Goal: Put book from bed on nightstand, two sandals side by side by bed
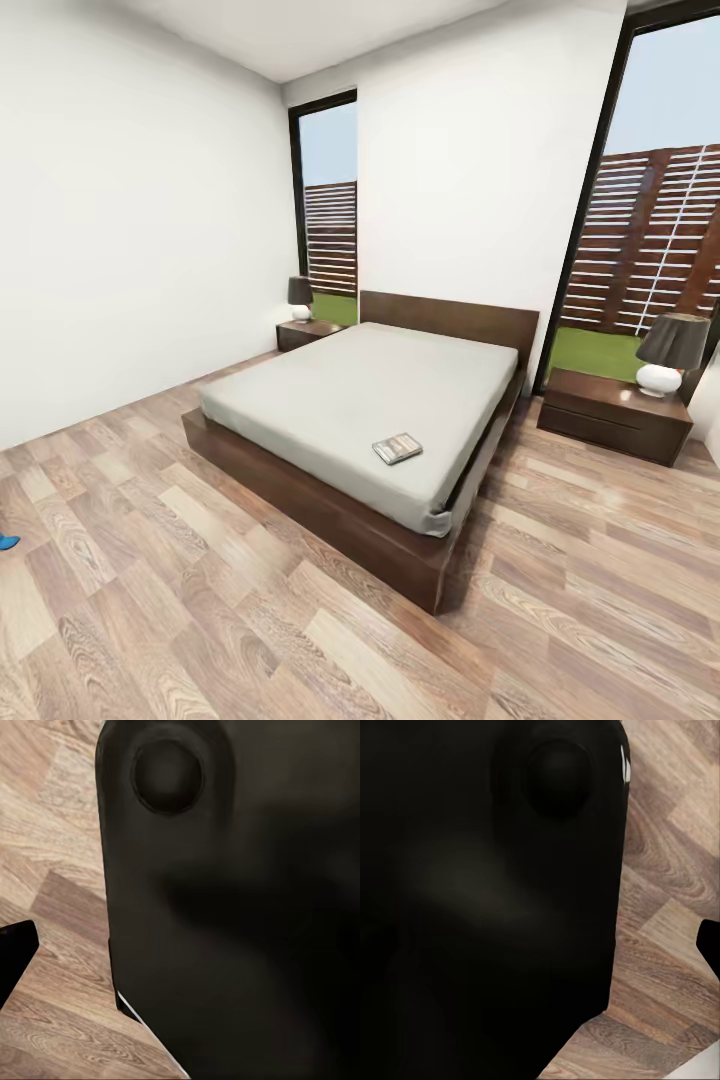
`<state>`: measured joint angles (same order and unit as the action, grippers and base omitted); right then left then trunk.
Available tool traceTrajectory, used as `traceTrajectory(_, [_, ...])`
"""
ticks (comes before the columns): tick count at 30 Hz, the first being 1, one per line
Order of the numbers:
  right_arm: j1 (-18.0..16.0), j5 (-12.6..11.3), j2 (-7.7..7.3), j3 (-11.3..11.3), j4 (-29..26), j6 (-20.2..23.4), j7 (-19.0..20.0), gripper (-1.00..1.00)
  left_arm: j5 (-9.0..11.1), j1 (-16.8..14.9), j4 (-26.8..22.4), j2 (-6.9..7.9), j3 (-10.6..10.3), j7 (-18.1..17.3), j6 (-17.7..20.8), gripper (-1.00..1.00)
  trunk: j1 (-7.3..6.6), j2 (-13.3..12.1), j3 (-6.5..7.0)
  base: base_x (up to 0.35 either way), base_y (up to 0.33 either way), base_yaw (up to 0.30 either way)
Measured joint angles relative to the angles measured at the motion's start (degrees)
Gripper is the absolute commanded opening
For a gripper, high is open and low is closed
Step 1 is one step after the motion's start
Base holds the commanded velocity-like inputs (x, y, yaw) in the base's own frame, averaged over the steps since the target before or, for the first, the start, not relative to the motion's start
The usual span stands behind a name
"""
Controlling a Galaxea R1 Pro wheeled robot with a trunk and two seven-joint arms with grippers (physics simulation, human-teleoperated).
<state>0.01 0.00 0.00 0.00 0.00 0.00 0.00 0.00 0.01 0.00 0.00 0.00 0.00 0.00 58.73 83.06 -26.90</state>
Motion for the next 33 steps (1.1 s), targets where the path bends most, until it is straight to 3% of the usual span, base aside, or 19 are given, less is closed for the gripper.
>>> traceTrajectory(21, [-0.09, -0.07, -0.72, -0.45, -2.06, -1.29, -0.17, 1.00, 0.27, -0.21, -4.64, 0.21, 0.37, -0.40, 0.75, 1.00, 0.00, -0.01, 0.03, 0.000, 0.000, 0.000])
traceTrajectory(33, [-0.45, -3.12, -4.00, -3.93, -6.01, -5.04, -0.52, 1.00, 3.54, -0.25, -8.58, 0.31, 2.31, -0.46, -1.96, 1.00, 0.00, -0.01, 0.03, 0.000, 0.000, 0.000])
